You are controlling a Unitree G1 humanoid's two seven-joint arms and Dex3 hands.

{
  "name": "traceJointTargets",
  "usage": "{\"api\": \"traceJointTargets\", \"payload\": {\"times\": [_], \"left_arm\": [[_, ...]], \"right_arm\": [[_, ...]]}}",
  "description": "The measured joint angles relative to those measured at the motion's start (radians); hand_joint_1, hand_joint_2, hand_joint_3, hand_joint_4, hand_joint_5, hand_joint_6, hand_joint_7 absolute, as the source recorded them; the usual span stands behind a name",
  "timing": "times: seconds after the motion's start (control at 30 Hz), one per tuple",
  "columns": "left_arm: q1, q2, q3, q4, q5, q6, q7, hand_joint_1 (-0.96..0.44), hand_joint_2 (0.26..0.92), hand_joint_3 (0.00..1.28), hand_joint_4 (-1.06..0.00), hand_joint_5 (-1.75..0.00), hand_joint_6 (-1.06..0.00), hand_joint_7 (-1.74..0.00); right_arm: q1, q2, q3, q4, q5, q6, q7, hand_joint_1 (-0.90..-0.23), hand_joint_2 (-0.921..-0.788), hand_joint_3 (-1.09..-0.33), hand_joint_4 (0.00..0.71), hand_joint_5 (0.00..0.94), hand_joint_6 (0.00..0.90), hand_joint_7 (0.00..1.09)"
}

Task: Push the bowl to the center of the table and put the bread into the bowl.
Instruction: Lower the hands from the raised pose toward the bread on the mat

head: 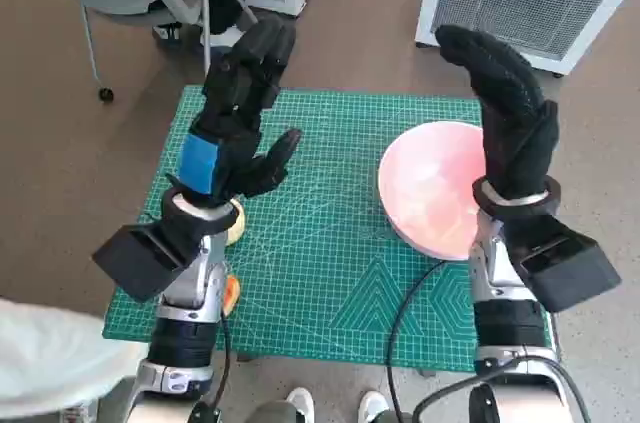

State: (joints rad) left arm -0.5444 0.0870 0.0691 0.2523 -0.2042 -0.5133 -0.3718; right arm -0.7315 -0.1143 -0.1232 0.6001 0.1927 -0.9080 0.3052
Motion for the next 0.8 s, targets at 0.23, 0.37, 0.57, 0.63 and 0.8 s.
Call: {"api": "traceJointTargets", "payload": {"times": [0.23,0.37,0.57,0.63,0.8], "left_arm": [[0.000,0.009,0.000,0.000,0.002,0.000,0.000,-0.34,0.921,0.48,-0.15,-0.01,0.00,-0.50],[0.000,0.014,0.000,-0.001,0.003,0.002,0.001,-0.33,0.921,0.48,-0.15,-0.01,0.00,-0.50],[0.000,0.020,0.000,-0.001,0.004,0.002,0.003,-0.33,0.921,0.48,-0.15,-0.01,0.00,-0.50],[0.000,0.020,0.000,-0.001,0.005,0.002,0.003,-0.33,0.921,0.48,-0.15,-0.01,0.00,-0.50],[0.000,0.020,-0.001,-0.002,0.008,0.005,0.005,-0.33,0.921,0.48,-0.15,-0.01,0.00,-0.50]], "right_arm": [[0.001,0.000,0.000,0.006,-0.002,-0.007,0.000,-0.617,-0.921,-0.731,0.389,0.000,0.190,0.42],[0.002,0.000,0.000,0.006,-0.003,-0.010,-0.001,-0.617,-0.921,-0.732,0.387,0.000,0.191,0.41],[0.004,0.000,0.000,0.007,-0.007,-0.015,-0.004,-0.615,-0.921,-0.736,0.386,0.000,0.196,0.42],[0.005,0.000,0.000,0.007,-0.011,-0.016,-0.005,-0.613,-0.921,-0.737,0.386,0.000,0.198,0.42],[0.006,0.000,0.000,0.008,-0.015,-0.016,-0.007,-0.610,-0.921,-0.741,0.386,0.000,0.199,0.42]]}}
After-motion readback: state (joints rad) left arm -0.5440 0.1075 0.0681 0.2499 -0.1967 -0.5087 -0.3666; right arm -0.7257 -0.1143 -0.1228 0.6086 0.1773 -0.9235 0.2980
